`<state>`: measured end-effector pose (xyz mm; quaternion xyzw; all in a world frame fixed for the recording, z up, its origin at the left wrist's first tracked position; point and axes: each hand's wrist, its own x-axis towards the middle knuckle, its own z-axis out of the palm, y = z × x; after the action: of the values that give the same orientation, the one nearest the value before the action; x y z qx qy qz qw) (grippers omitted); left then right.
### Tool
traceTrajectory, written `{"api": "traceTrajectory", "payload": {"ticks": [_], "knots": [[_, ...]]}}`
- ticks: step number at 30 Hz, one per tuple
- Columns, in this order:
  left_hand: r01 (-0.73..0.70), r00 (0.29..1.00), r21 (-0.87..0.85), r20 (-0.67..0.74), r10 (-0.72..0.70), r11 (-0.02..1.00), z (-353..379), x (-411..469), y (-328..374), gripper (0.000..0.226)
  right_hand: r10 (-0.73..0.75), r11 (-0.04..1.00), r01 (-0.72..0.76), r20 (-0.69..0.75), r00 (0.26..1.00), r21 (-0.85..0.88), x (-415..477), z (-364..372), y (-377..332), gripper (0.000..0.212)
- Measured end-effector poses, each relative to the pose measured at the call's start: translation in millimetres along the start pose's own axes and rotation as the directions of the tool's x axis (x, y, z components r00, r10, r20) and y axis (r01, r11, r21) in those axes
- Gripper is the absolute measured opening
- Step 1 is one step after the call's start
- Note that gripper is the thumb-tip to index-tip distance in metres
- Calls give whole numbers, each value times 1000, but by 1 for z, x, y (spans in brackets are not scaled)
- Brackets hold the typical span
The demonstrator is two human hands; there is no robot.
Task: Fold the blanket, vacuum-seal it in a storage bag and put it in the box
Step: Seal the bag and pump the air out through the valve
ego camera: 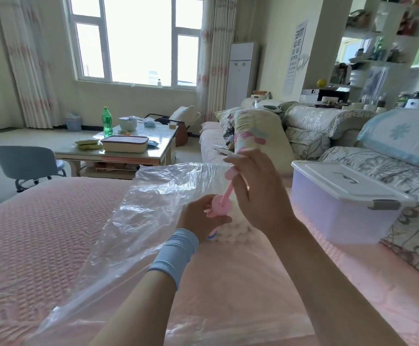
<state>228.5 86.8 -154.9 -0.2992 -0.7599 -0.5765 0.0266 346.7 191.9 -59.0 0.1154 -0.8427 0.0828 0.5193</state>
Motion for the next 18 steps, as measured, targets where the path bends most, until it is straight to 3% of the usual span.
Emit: {"api": "traceTrajectory", "payload": {"ticks": [3,6,9,11,13,15,17,18], "knots": [[-4,1000,23,30,3,1000,1,-2,0,48,-29,999,27,-163,986,-18,12,-15,-3,33],[-58,996,72,73,53,996,2,-4,-2,46,10,1000,-12,-154,988,-12,-1,-7,-6,37],[-44,997,18,69,42,999,-1,-6,-3,44,121,993,-118,187,975,-27,-25,12,-4,44],[-57,995,-18,76,59,998,-5,-8,-1,41,214,977,-194,446,869,-91,-36,23,-1,46],[-79,993,-12,82,80,997,-6,-9,0,42,228,974,-200,512,828,-109,-36,25,-1,46],[-68,996,-14,62,69,998,-7,-8,-1,44,151,989,-138,390,908,-61,-24,15,-3,42],[-41,998,-39,55,43,998,-6,-5,-3,46,37,999,-35,119,992,-12,-6,1,-4,37],[-32,998,-39,59,35,999,-6,-4,-4,47,-10,1000,10,-16,1000,-7,-1,-4,-4,35]]}}
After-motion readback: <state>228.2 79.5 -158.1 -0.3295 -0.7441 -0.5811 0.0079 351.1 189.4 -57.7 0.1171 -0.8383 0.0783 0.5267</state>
